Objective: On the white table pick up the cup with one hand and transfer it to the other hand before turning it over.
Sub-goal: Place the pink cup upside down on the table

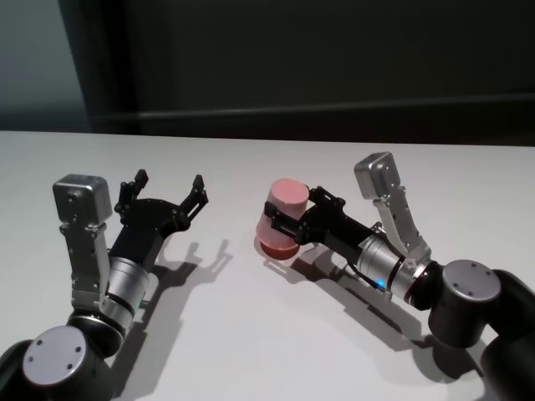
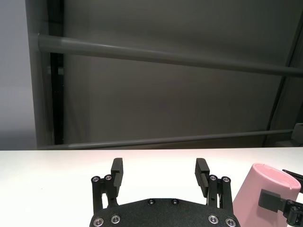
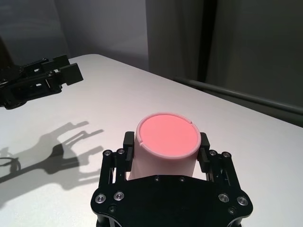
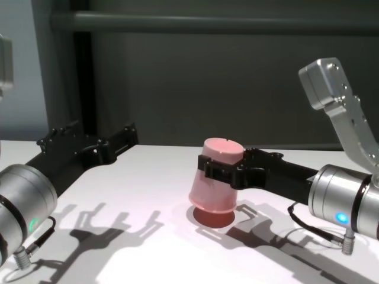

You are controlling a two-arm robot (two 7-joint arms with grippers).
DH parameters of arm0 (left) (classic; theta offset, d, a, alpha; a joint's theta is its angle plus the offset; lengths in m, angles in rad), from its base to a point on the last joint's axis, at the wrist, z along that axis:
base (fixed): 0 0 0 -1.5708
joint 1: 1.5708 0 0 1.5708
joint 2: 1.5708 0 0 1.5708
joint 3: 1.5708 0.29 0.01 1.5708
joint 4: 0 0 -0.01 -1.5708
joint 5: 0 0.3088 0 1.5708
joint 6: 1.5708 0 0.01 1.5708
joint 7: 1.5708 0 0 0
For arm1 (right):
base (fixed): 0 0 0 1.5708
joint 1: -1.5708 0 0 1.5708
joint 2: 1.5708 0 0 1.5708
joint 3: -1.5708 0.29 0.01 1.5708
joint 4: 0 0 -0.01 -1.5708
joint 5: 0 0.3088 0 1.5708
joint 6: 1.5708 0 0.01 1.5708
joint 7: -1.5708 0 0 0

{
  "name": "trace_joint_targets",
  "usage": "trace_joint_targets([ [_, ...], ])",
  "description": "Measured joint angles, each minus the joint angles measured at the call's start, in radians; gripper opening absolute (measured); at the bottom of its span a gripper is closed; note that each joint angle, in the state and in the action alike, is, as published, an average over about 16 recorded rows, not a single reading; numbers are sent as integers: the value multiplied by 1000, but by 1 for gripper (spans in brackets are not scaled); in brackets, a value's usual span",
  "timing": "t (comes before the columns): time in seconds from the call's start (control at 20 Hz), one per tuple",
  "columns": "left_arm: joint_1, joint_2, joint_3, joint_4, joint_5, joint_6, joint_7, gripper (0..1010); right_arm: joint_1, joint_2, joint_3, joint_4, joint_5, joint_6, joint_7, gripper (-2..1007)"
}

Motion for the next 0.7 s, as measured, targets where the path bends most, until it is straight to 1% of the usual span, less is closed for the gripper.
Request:
trace_joint_targets([
  [0.3,0,0,0,0,0,0,0,1001,-7,-9,12,7,-5,4,8,793],
  [0.7,0,0,0,0,0,0,0,1001,-13,-23,33,15,-10,6,20,908],
])
